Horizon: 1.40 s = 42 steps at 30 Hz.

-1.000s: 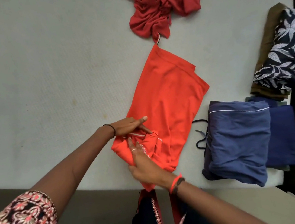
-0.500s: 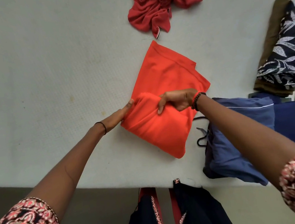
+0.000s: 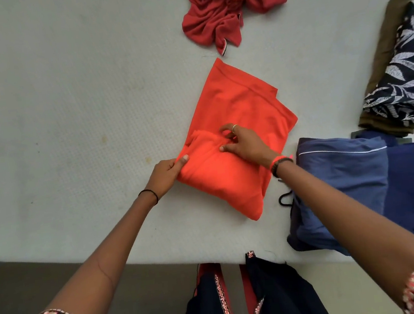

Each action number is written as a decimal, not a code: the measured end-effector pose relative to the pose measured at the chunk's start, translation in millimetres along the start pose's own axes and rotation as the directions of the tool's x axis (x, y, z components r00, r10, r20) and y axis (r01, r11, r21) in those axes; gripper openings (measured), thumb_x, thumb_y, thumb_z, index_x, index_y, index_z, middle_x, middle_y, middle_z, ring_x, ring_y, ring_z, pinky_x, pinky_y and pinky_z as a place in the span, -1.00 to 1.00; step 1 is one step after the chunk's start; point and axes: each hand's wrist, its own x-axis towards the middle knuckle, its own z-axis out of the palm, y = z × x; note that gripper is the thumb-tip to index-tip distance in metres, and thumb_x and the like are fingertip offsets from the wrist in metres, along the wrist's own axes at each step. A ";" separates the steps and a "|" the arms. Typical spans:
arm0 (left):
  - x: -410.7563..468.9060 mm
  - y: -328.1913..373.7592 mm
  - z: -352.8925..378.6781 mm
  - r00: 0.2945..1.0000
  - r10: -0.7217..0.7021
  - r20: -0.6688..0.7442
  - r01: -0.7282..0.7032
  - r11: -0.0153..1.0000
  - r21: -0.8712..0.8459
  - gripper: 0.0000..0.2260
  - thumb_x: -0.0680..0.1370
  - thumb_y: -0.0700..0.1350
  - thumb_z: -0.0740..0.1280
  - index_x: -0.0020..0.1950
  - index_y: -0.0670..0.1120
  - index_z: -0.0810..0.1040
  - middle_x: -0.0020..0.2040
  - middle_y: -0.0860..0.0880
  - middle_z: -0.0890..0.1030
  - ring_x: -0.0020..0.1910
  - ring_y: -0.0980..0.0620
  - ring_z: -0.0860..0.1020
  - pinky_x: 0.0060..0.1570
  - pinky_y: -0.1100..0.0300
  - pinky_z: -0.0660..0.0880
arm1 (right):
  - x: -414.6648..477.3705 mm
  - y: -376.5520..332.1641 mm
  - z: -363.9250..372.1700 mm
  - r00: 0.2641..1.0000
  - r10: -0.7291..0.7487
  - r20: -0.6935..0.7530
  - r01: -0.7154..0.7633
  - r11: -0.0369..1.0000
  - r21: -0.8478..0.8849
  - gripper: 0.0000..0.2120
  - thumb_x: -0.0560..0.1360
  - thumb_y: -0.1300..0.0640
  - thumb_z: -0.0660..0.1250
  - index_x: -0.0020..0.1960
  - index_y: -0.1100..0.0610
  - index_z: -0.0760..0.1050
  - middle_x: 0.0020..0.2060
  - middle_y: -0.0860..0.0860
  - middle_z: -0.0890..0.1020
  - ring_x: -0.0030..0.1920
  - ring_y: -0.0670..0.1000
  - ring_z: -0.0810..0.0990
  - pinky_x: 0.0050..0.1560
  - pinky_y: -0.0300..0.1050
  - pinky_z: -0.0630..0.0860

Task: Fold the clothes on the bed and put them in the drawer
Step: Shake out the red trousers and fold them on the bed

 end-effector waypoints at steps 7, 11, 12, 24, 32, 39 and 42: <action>5.4 1.4 0.2 0.999 0.033 -0.038 -0.032 0.999 0.038 -0.56 0.58 0.14 0.22 -0.37 0.00 0.13 -0.43 0.01 0.18 -0.42 0.07 0.17 -0.36 0.13 0.08 | -81.2 -31.1 84.0 0.933 -0.319 -0.168 0.164 0.789 -0.591 0.01 0.32 -0.24 0.37 0.52 0.30 0.03 0.49 0.30 0.12 0.52 0.23 0.04 0.45 0.29 0.06; 5.2 3.1 3.6 0.997 0.034 -0.064 -0.028 0.996 0.087 -0.58 0.59 0.15 0.20 -0.35 -0.05 0.20 -0.41 -0.01 0.23 -0.40 0.06 0.22 -0.35 0.15 0.12 | -84.2 -12.6 103.0 0.937 -0.303 -0.175 0.111 0.732 -0.672 -0.27 0.46 0.23 0.26 0.53 0.26 0.00 0.49 0.34 0.04 0.51 0.29 0.00 0.40 0.37 0.09; 4.7 4.3 4.0 0.995 0.048 -0.084 -0.041 0.995 0.092 -0.59 0.60 0.13 0.19 -0.34 -0.05 0.21 -0.39 -0.02 0.26 -0.39 0.05 0.24 -0.35 0.16 0.14 | -80.4 -13.1 102.4 0.936 -0.298 -0.189 0.103 0.742 -0.662 -0.32 0.48 0.27 0.19 0.54 0.25 -0.01 0.49 0.34 0.05 0.51 0.29 0.01 0.39 0.38 0.10; -7.6 -8.6 23.9 0.887 -0.359 -0.292 0.220 0.882 -0.416 -0.54 0.61 0.21 0.04 0.09 -0.13 0.51 0.08 -0.10 0.59 0.05 -0.08 0.55 0.14 -0.04 0.46 | -70.7 -28.3 105.1 0.975 -0.067 -0.211 -0.044 0.875 -0.483 -0.25 0.36 0.46 -0.07 0.55 0.23 -0.07 0.48 0.37 -0.02 0.50 0.32 0.01 0.39 0.35 0.11; -31.1 0.6 21.8 0.891 -0.452 -0.046 0.230 0.537 -0.811 -0.50 0.60 0.27 -0.05 0.22 -0.07 0.41 -0.02 -0.09 0.56 -0.06 0.01 0.56 -0.07 0.15 0.50 | -75.7 -52.7 65.4 0.954 0.027 0.298 -0.027 1.000 -0.004 -0.15 0.49 0.33 0.20 0.51 0.15 -0.35 0.48 0.29 -0.28 0.51 0.23 -0.27 0.49 0.20 -0.09; -36.7 -3.1 27.5 0.913 -0.404 0.053 0.261 0.479 -0.838 -0.63 0.66 0.09 -0.01 0.19 -0.14 0.43 -0.01 -0.12 0.58 -0.11 0.02 0.56 -0.07 0.18 0.49 | -70.9 -38.1 6.4 0.881 -0.064 0.469 -0.297 0.697 0.652 -0.51 0.39 0.38 0.18 0.32 0.18 0.38 0.10 0.04 0.56 0.05 -0.06 0.55 0.06 -0.27 0.51; -34.3 4.2 37.1 0.926 -0.347 0.149 0.327 0.541 -0.774 -0.62 0.67 0.02 0.03 0.30 -0.18 0.45 0.26 -0.15 0.53 0.07 0.00 0.55 0.08 0.17 0.47 | -60.4 -16.2 -21.4 0.901 -0.007 0.434 -0.370 0.512 0.775 -0.58 0.23 0.42 0.18 0.01 0.11 0.51 -0.24 0.01 0.64 -0.25 -0.05 0.61 -0.20 -0.23 0.58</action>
